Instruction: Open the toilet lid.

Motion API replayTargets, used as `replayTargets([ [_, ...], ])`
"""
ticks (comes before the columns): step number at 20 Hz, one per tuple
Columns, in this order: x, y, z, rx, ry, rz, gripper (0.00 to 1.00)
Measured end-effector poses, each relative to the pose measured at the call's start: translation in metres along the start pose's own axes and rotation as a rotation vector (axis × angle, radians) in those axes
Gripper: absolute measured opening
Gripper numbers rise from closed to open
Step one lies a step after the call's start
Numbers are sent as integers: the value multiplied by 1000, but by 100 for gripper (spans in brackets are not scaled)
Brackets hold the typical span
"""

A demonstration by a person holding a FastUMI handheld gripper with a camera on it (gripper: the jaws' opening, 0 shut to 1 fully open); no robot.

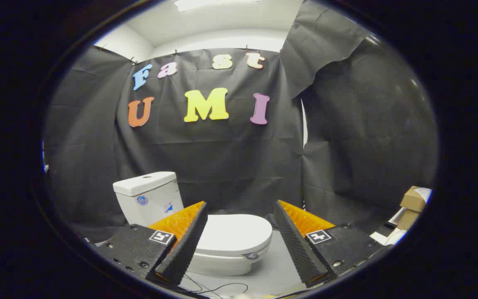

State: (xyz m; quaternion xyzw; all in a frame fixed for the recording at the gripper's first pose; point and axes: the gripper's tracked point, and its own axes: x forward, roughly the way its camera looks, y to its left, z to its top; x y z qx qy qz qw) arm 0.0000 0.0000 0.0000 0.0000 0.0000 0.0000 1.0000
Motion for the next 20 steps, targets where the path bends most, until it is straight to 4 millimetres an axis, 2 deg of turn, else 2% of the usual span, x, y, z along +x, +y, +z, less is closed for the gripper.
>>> replayTargets([
  [13,6,4,2,-1,-6,9,100],
  [18,28,1,-4,32,4,22,100],
  [20,44,-5,-9,55,11,28,100],
])
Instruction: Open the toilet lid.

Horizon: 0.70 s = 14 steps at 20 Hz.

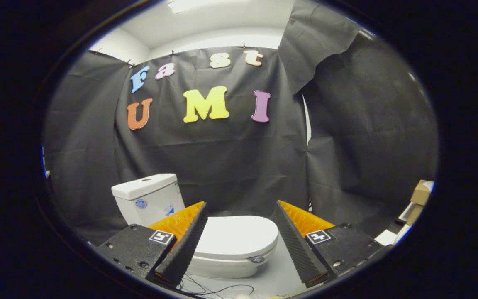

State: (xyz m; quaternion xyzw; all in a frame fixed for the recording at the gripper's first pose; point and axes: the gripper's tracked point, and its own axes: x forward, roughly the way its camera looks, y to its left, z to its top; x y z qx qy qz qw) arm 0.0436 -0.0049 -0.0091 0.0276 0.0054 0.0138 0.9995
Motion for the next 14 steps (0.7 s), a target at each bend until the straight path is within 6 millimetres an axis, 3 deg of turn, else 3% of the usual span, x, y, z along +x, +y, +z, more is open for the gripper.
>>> replayTargets([
  [6,54,-33,-29,148,67,17,100],
  [14,126,-87,-121,467,279,11,100],
])
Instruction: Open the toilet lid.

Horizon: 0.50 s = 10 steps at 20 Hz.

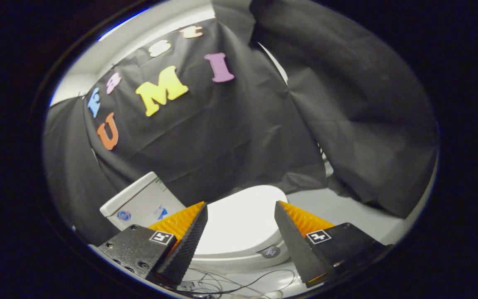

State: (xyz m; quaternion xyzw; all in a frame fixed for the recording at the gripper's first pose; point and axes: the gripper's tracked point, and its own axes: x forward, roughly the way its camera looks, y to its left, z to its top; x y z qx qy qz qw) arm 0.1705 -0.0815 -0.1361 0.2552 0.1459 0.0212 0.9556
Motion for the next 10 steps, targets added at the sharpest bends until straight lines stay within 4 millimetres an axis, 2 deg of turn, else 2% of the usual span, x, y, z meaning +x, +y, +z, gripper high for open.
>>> replayTargets([
  [4,27,-36,-36,131,95,-12,100],
  [10,52,-76,-93,282,236,-41,99],
])
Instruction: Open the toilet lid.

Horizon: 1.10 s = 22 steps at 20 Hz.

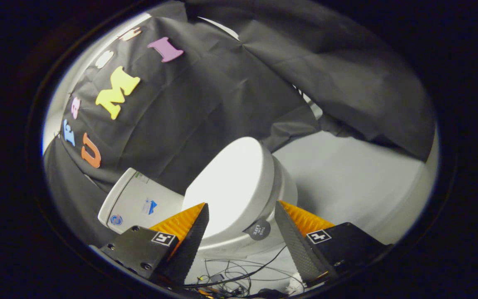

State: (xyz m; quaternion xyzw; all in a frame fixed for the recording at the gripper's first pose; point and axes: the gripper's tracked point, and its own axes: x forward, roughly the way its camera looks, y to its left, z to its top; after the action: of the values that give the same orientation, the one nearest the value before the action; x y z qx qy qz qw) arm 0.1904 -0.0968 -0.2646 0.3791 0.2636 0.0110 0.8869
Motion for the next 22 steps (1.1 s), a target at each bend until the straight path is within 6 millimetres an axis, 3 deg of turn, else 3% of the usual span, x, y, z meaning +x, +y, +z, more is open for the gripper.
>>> replayTargets([
  [3,14,-17,-25,73,85,-6,98],
  [8,26,-30,-49,168,167,7,92],
  [10,33,-33,-49,174,176,2,88],
  [14,42,-35,-52,248,216,34,74],
  [19,55,-24,-65,265,259,62,48],
  [22,62,-27,-60,350,250,78,35],
])
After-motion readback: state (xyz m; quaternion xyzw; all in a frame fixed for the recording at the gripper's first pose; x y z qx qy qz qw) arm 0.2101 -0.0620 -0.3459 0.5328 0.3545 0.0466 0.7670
